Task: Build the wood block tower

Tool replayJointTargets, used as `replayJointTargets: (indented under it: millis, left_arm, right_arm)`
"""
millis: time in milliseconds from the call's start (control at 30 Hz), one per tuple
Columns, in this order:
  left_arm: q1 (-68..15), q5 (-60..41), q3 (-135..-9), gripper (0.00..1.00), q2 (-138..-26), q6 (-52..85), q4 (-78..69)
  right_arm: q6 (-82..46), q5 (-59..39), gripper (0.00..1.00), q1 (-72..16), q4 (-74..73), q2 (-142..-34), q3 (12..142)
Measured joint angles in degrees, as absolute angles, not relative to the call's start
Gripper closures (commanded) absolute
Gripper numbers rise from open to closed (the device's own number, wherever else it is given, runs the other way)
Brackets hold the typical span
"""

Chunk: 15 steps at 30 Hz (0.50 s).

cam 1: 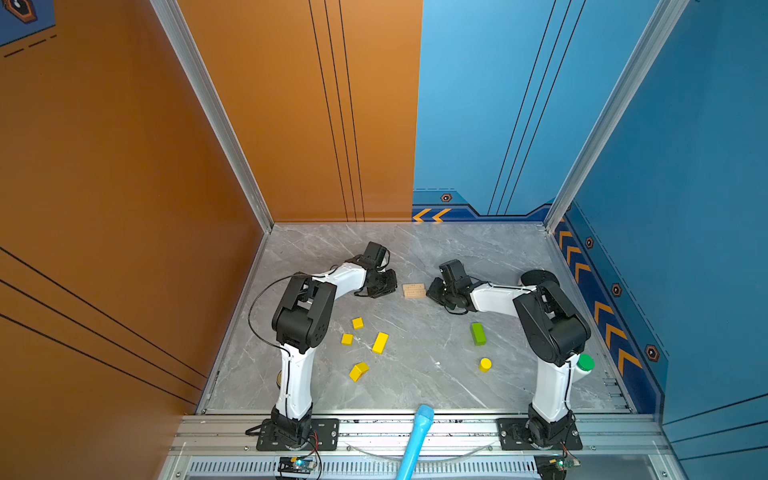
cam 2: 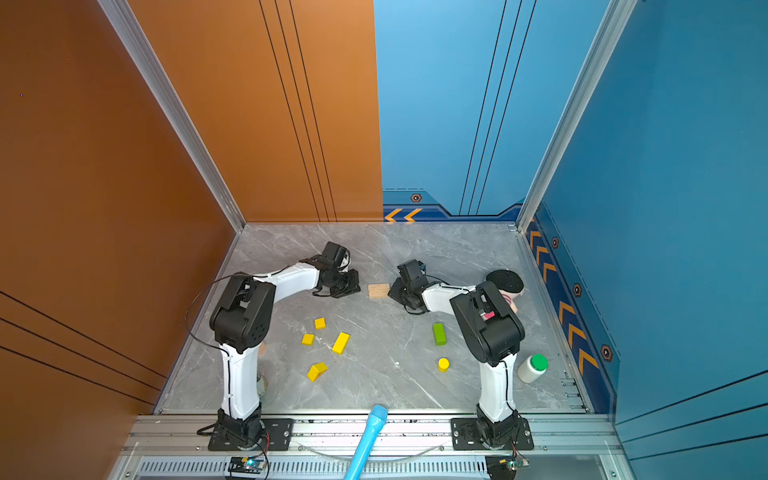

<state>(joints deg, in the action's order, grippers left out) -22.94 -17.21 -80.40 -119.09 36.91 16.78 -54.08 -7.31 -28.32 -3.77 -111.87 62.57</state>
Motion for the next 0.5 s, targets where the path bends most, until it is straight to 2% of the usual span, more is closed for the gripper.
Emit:
replayJointTargets:
  millis: [500]
  left_arm:
    - [-22.94,-17.19,-80.40,1.00,-119.11,36.88,16.80]
  right_arm:
    - [-54.30,-7.53,1.00,-28.75,-4.78,-112.31,62.65]
